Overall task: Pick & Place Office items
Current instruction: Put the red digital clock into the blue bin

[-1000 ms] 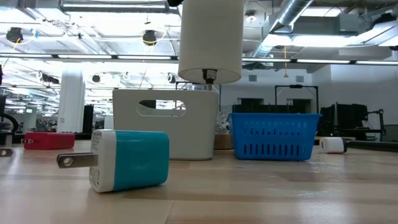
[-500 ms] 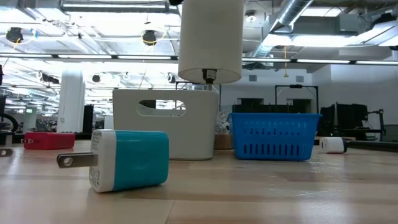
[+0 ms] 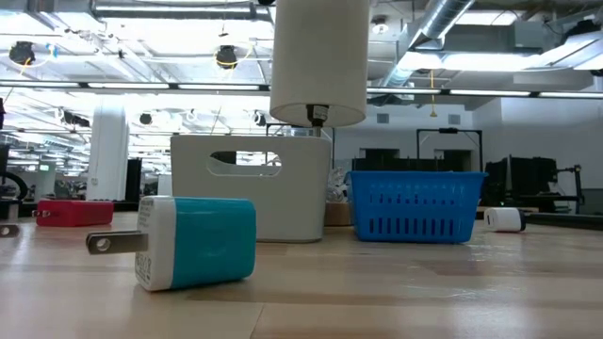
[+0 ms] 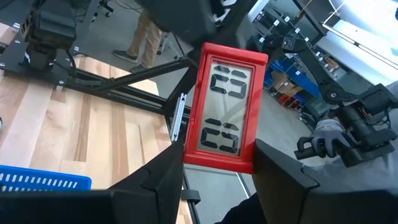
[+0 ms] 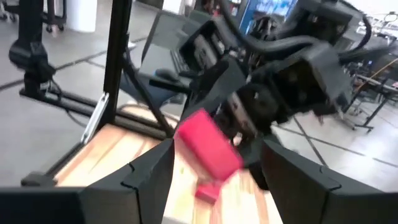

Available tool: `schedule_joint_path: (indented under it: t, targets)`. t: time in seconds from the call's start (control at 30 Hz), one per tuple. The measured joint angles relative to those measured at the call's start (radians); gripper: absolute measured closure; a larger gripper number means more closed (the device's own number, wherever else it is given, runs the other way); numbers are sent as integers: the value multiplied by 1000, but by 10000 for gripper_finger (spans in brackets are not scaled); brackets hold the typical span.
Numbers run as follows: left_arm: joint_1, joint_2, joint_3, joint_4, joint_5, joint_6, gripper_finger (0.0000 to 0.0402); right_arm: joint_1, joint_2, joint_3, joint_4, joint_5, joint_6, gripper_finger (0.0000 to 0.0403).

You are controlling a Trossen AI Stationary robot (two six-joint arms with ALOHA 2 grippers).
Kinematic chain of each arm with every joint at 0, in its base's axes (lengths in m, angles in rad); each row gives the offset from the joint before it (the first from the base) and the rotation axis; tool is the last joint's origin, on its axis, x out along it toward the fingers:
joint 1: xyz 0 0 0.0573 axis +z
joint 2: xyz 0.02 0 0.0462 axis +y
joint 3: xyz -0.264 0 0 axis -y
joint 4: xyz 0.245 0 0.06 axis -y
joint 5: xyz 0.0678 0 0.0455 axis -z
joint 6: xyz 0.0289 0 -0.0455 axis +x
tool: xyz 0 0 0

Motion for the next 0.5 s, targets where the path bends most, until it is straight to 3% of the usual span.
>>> schedule_joint_path:
  t: [0.23, 0.5]
  targets:
    - [0, 0, 0, -3, 1, 0, 239, -16, 52, 74, -66, -73, -28, 188]
    - [0, 0, 0, -3, 16, 0, 240, -16, 59, 114, -126, -87, -29, 265]
